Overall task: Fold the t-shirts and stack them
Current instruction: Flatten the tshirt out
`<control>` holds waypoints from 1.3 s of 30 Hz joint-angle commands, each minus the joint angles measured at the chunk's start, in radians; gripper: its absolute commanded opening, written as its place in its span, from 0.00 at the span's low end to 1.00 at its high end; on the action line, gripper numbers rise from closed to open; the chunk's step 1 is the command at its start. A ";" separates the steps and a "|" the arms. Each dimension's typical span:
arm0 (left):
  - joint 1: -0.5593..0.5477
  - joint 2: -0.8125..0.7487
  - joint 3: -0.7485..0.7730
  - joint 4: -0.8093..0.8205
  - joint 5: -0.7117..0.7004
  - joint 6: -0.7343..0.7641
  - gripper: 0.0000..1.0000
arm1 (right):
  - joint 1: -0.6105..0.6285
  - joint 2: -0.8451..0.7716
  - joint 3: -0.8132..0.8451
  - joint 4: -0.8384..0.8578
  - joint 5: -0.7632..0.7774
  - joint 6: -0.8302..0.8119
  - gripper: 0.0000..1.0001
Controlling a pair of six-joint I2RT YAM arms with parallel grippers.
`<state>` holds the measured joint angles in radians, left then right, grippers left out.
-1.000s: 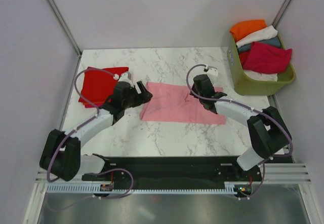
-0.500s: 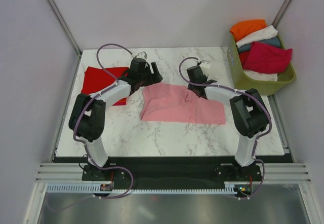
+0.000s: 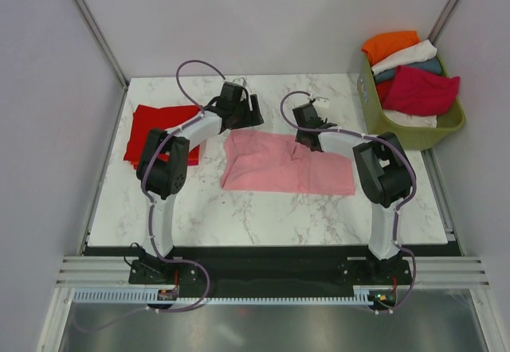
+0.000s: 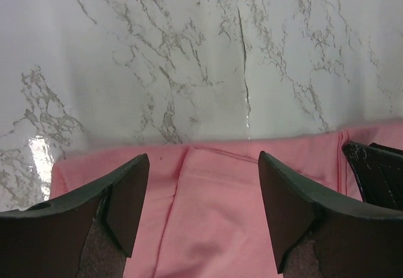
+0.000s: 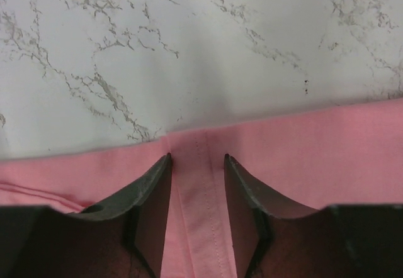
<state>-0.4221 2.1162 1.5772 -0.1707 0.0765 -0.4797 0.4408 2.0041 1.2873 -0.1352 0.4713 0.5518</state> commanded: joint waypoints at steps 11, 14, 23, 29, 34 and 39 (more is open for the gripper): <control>0.003 0.136 0.159 -0.069 0.074 0.084 0.69 | -0.004 -0.039 -0.025 0.082 -0.046 -0.041 0.55; 0.003 0.156 0.164 -0.073 0.085 0.082 0.64 | -0.004 -0.030 -0.025 0.083 -0.048 -0.039 0.54; 0.003 0.169 0.165 -0.078 0.129 0.069 0.41 | -0.004 -0.024 -0.029 0.083 -0.048 -0.035 0.53; 0.003 0.146 0.136 -0.066 0.132 0.073 0.35 | -0.004 -0.031 -0.034 0.083 -0.039 -0.033 0.53; 0.003 0.111 0.104 -0.035 0.132 0.087 0.06 | -0.005 -0.033 -0.036 0.082 -0.039 -0.032 0.52; 0.003 0.050 0.049 -0.006 0.108 0.092 0.02 | -0.004 -0.030 -0.028 0.080 -0.046 -0.041 0.54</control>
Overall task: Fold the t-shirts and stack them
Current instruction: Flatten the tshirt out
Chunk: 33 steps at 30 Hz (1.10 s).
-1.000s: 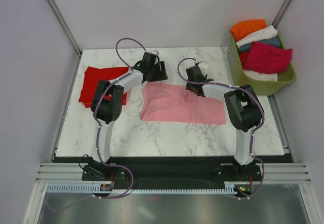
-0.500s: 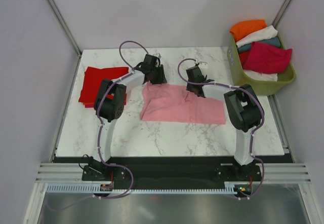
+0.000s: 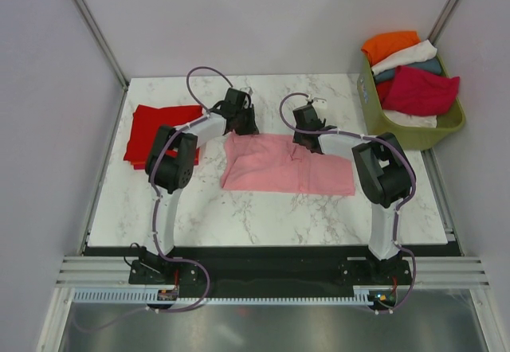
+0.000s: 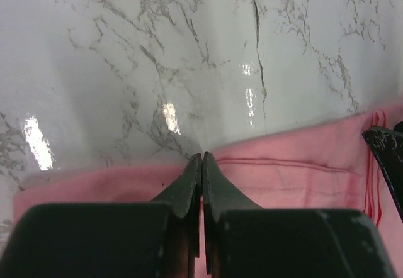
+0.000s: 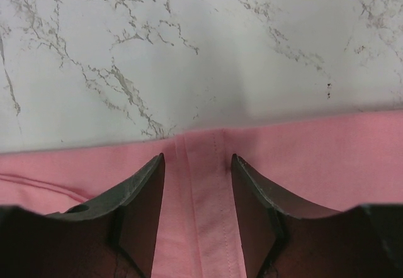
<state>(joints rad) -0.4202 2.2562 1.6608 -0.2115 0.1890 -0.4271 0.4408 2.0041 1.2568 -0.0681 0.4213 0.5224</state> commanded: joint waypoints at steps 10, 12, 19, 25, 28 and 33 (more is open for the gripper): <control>0.001 -0.313 -0.193 0.103 -0.039 0.037 0.02 | -0.005 -0.002 0.053 -0.075 0.089 -0.001 0.24; 0.001 -0.345 -0.208 0.103 -0.036 0.031 0.02 | -0.005 -0.028 0.041 -0.073 0.103 0.007 0.15; 0.001 -0.411 -0.271 0.103 -0.036 0.027 0.02 | -0.005 -0.211 -0.051 -0.041 0.129 0.004 0.11; 0.001 -0.535 -0.366 0.106 -0.059 -0.010 0.02 | -0.046 -0.343 -0.132 -0.070 0.120 0.086 0.00; 0.001 -0.647 -0.436 0.106 -0.085 -0.016 0.02 | -0.097 -0.447 -0.210 -0.071 0.105 0.129 0.00; 0.014 -0.839 -0.544 0.066 -0.184 -0.051 0.02 | -0.168 -0.666 -0.360 -0.082 0.089 0.209 0.00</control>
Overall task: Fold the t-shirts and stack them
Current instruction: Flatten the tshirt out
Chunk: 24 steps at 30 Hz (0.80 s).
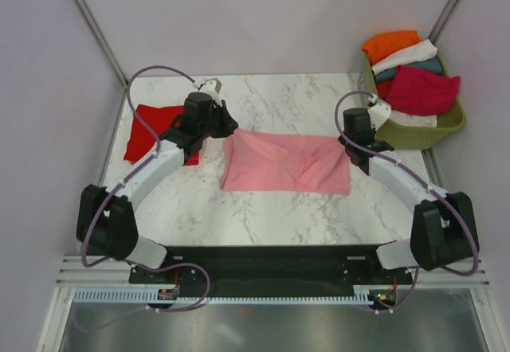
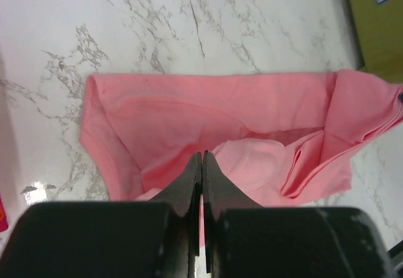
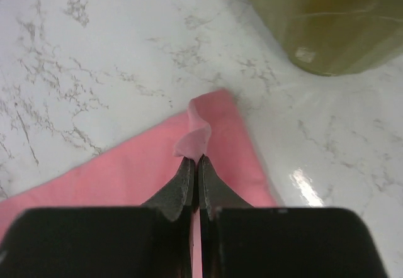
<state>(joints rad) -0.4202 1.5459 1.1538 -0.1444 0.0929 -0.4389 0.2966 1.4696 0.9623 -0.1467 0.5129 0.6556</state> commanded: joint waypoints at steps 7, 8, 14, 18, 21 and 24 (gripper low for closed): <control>0.040 -0.460 -0.184 -0.110 -0.334 -0.112 0.02 | -0.200 -0.386 -0.304 -0.053 -0.023 0.217 0.00; 0.041 -0.521 -0.198 -0.132 -0.349 -0.110 0.02 | -0.215 -0.402 -0.324 -0.054 -0.034 0.217 0.00; 0.041 -0.714 -0.253 -0.239 -0.461 -0.115 0.02 | -0.251 -0.511 -0.436 -0.131 -0.033 0.262 0.00; 0.043 -0.851 -0.261 -0.285 -0.506 -0.110 0.02 | -0.274 -0.581 -0.482 -0.155 -0.042 0.302 0.00; 0.043 -0.921 -0.281 -0.299 -0.441 -0.104 0.02 | -0.274 -0.609 -0.505 -0.154 -0.106 0.247 0.23; 0.040 -0.963 -0.343 -0.304 -0.339 -0.126 0.02 | -0.274 -0.621 -0.507 -0.085 -0.244 0.081 0.35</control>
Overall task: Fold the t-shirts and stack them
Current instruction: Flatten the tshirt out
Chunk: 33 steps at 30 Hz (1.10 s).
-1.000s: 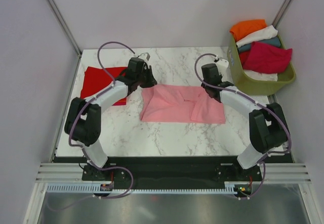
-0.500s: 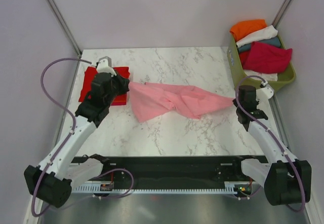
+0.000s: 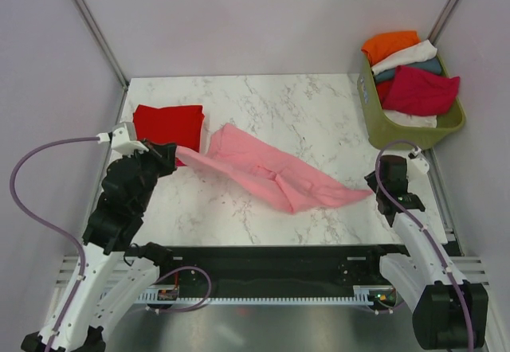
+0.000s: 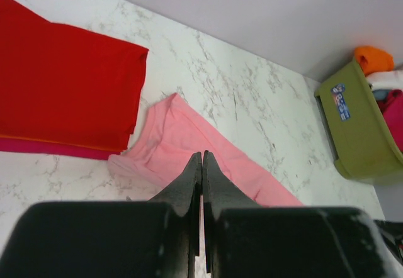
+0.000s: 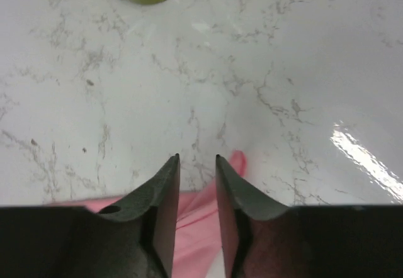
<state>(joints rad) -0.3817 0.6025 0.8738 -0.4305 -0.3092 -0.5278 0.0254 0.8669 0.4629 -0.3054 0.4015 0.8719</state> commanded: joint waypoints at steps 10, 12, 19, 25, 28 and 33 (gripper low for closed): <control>0.003 -0.055 -0.286 0.038 0.240 -0.129 0.02 | 0.187 0.110 0.100 0.200 -0.481 -0.372 0.58; 0.003 -0.079 -0.320 0.044 0.237 -0.135 0.02 | 0.308 0.190 0.161 0.189 -0.439 -0.410 0.57; 0.003 -0.121 -0.355 0.045 0.232 -0.132 0.02 | 0.510 0.506 0.379 0.140 -0.365 -0.467 0.52; 0.003 -0.122 -0.375 0.049 0.228 -0.129 0.02 | 0.602 0.708 0.519 0.106 -0.248 -0.479 0.53; 0.003 -0.124 -0.377 0.049 0.229 -0.127 0.02 | 0.637 0.754 0.543 0.094 -0.214 -0.488 0.54; 0.003 -0.122 -0.381 0.052 0.231 -0.127 0.02 | 0.679 0.824 0.577 0.077 -0.191 -0.504 0.53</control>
<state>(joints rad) -0.3817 0.4850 0.5003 -0.4129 -0.0937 -0.6338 0.6861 1.6749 0.9989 -0.2089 0.1604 0.3931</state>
